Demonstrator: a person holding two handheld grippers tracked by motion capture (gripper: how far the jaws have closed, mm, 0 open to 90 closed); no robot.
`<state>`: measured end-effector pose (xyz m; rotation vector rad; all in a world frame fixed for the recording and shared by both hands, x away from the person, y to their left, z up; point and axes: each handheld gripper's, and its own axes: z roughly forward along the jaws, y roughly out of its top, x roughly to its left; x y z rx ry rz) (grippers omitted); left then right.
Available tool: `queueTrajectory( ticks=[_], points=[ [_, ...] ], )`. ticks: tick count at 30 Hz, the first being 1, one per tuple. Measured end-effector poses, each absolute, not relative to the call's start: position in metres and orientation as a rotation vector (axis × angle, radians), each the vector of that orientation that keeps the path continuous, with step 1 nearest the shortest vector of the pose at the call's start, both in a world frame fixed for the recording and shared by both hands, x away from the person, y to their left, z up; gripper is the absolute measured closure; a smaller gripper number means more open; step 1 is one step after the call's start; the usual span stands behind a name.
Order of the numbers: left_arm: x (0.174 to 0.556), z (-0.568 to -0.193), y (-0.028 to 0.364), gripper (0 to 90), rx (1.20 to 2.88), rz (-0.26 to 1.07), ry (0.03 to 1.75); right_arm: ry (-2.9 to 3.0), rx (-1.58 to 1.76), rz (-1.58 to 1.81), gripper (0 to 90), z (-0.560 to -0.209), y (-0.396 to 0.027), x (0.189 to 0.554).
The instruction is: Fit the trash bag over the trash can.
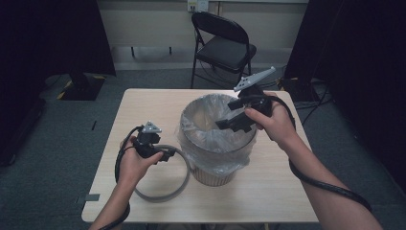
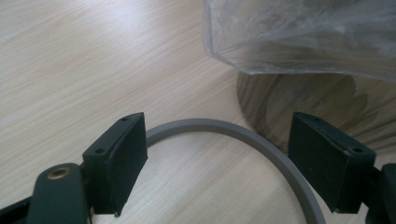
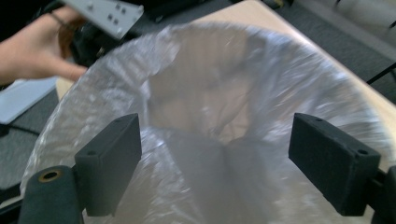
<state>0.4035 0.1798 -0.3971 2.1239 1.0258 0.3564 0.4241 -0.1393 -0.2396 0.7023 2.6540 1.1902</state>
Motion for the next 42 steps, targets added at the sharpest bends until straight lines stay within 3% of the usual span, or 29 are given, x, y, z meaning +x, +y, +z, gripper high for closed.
queueTrajectory(
  ticks=[21,35,42],
  points=[
    [0.401,-0.400,0.190,19.8,2.110,0.365,1.046,2.939,0.588,0.882,17.9,-0.276,-0.099,0.423],
    [0.402,-0.403,0.196,19.8,2.100,0.363,1.065,2.816,0.649,1.029,16.8,-0.243,-0.099,0.438],
    [0.403,-0.403,0.197,19.8,2.097,0.352,1.057,2.812,0.713,1.050,17.1,-0.257,-0.087,0.459]
  ],
)
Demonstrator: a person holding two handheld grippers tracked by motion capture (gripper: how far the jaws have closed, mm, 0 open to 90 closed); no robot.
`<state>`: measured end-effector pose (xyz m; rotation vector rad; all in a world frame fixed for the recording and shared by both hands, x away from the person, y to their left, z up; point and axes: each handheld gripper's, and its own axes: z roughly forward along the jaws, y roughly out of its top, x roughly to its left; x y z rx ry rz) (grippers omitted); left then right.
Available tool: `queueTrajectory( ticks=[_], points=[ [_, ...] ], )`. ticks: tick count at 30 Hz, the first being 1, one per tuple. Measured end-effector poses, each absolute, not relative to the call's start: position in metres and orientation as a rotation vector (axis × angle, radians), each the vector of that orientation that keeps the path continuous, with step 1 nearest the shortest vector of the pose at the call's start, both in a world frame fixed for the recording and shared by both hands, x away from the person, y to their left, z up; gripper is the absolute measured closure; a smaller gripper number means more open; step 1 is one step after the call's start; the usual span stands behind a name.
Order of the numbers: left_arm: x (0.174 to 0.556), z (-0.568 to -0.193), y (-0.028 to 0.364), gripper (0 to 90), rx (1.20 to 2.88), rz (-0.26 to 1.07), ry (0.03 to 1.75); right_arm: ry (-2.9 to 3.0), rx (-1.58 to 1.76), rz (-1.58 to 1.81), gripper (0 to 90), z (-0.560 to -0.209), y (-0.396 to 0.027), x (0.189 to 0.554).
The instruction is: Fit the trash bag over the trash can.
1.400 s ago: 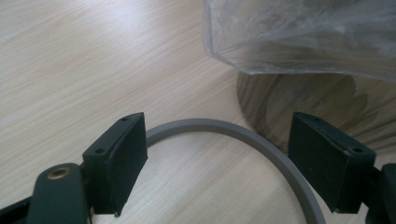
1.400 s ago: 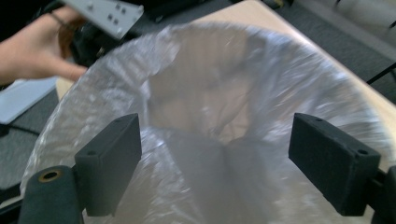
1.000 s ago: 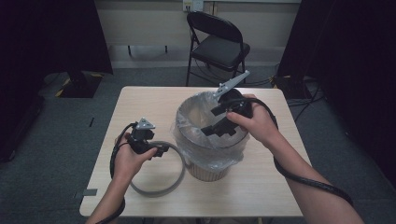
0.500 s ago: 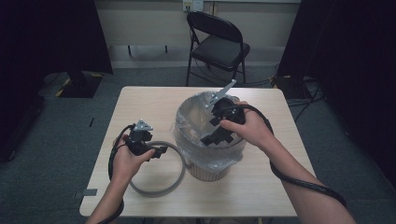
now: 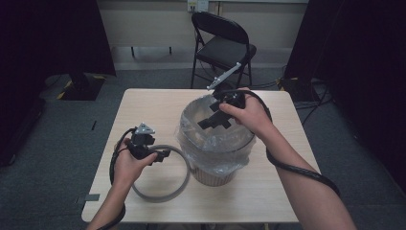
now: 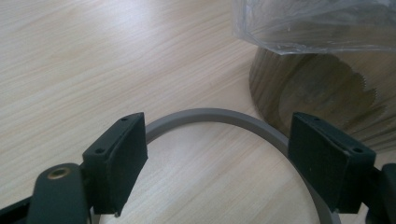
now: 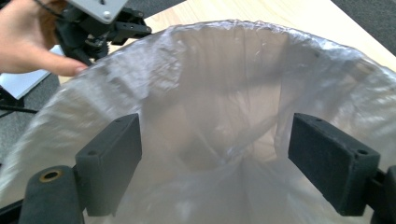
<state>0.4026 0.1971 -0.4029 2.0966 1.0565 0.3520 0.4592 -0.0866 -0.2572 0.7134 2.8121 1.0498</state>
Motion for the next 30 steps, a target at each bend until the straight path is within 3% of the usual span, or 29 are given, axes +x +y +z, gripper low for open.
queueTrajectory(
  ticks=[14,30],
  points=[
    [0.401,-0.411,0.203,19.8,2.096,0.351,1.076,2.904,0.742,0.833,17.8,-0.305,-0.067,0.466],
    [0.399,-0.415,0.206,19.0,2.107,0.346,1.099,2.761,0.716,0.963,17.6,-0.246,-0.103,0.455]
  ],
)
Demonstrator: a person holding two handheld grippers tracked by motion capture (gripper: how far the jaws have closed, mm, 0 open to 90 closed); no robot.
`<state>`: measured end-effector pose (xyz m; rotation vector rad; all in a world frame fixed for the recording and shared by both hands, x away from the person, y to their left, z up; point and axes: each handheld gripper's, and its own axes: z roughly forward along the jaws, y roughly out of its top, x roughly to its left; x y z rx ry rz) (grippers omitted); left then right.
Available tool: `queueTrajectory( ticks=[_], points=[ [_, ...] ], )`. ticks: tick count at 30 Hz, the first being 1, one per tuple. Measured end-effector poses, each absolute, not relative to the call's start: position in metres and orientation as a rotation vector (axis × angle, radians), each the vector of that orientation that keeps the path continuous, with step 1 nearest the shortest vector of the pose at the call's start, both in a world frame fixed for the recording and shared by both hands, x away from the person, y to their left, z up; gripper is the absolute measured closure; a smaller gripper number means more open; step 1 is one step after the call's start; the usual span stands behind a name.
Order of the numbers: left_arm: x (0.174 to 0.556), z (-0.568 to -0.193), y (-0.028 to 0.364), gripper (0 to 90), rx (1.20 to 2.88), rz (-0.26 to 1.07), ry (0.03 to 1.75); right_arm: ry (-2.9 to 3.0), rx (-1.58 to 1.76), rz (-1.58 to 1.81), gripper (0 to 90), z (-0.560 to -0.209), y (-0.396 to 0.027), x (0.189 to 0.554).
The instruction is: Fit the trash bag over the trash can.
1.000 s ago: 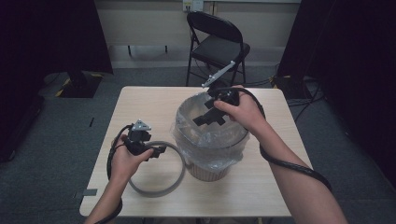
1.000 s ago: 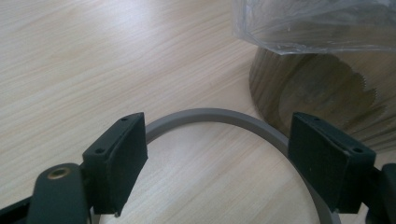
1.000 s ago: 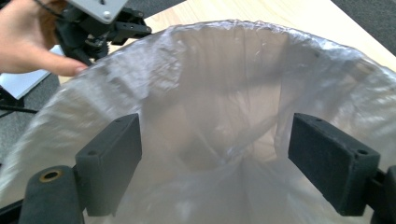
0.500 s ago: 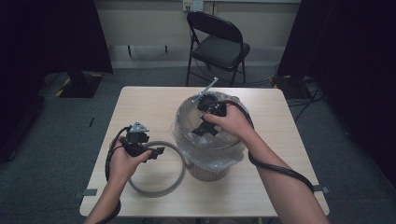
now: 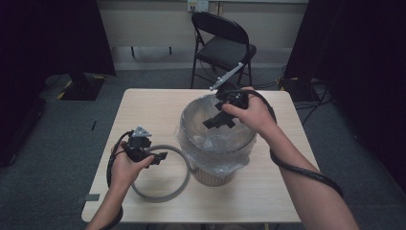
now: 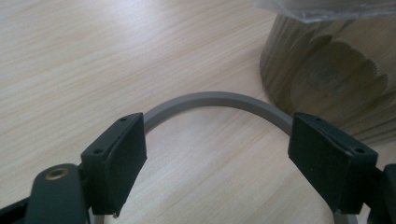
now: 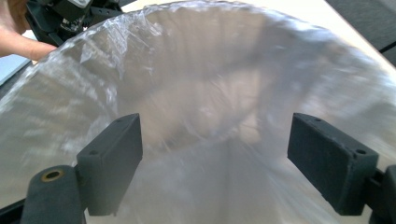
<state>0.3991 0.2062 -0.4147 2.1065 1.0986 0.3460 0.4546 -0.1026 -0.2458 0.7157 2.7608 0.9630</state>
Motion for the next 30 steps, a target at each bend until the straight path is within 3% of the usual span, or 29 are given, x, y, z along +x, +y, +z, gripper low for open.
queueTrajectory(
  ticks=[18,30],
  points=[
    [0.399,-0.419,0.199,18.7,2.137,0.327,1.102,2.584,0.870,1.046,16.7,-0.222,-0.196,0.442],
    [0.400,-0.426,0.195,18.8,2.153,0.317,1.109,2.514,1.020,1.082,16.6,-0.243,-0.247,0.444]
  ],
)
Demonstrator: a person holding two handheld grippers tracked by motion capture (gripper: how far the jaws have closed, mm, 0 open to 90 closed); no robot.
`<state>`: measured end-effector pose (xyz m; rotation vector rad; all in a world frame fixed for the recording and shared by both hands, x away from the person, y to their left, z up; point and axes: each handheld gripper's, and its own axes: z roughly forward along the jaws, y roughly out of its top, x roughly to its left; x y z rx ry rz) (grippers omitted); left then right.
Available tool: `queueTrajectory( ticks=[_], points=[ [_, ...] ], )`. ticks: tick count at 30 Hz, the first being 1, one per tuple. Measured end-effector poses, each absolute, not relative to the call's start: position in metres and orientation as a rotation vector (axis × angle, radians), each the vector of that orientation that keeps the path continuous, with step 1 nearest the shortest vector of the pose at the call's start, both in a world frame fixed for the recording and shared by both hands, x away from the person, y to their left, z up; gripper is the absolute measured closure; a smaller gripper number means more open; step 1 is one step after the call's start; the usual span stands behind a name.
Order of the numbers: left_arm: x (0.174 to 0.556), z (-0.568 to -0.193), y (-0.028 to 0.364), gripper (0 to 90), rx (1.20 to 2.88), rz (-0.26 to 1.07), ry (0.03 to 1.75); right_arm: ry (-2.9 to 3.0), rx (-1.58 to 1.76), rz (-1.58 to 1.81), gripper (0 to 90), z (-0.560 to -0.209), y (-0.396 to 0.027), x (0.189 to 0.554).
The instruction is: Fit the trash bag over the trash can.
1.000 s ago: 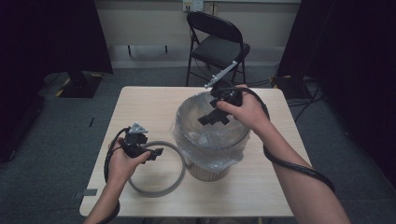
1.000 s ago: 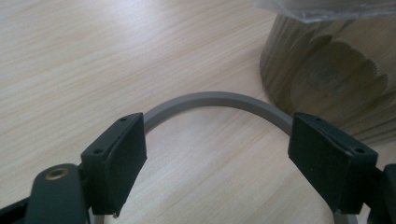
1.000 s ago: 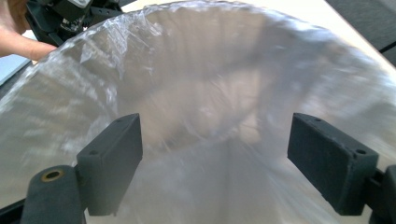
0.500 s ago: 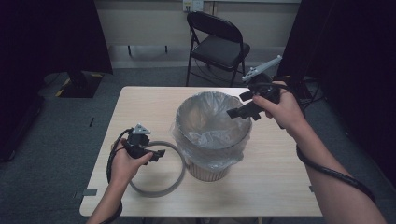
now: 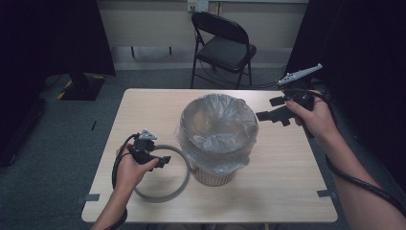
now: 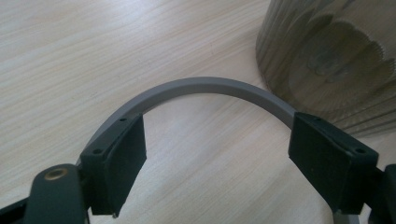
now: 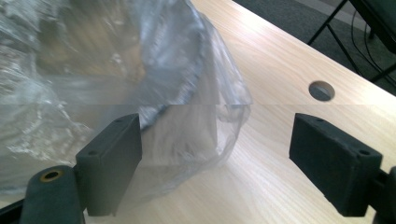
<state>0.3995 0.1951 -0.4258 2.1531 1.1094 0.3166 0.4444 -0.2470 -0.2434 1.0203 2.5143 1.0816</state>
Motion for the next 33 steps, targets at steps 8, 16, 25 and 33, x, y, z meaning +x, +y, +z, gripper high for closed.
queueTrajectory(
  ticks=[8,16,25,33],
  points=[
    [0.399,-0.432,0.200,18.7,2.158,0.303,1.122,2.513,1.077,1.066,16.5,-0.278,-0.260,0.443],
    [0.396,-0.442,0.209,18.8,2.157,0.291,1.157,2.519,1.148,1.044,16.7,-0.324,-0.271,0.441],
    [0.395,-0.450,0.211,18.8,2.159,0.289,1.175,2.510,1.169,1.040,16.6,-0.366,-0.273,0.435],
    [0.394,-0.455,0.214,18.9,2.178,0.280,1.186,2.515,1.167,1.026,16.6,-0.405,-0.275,0.428]
  ],
)
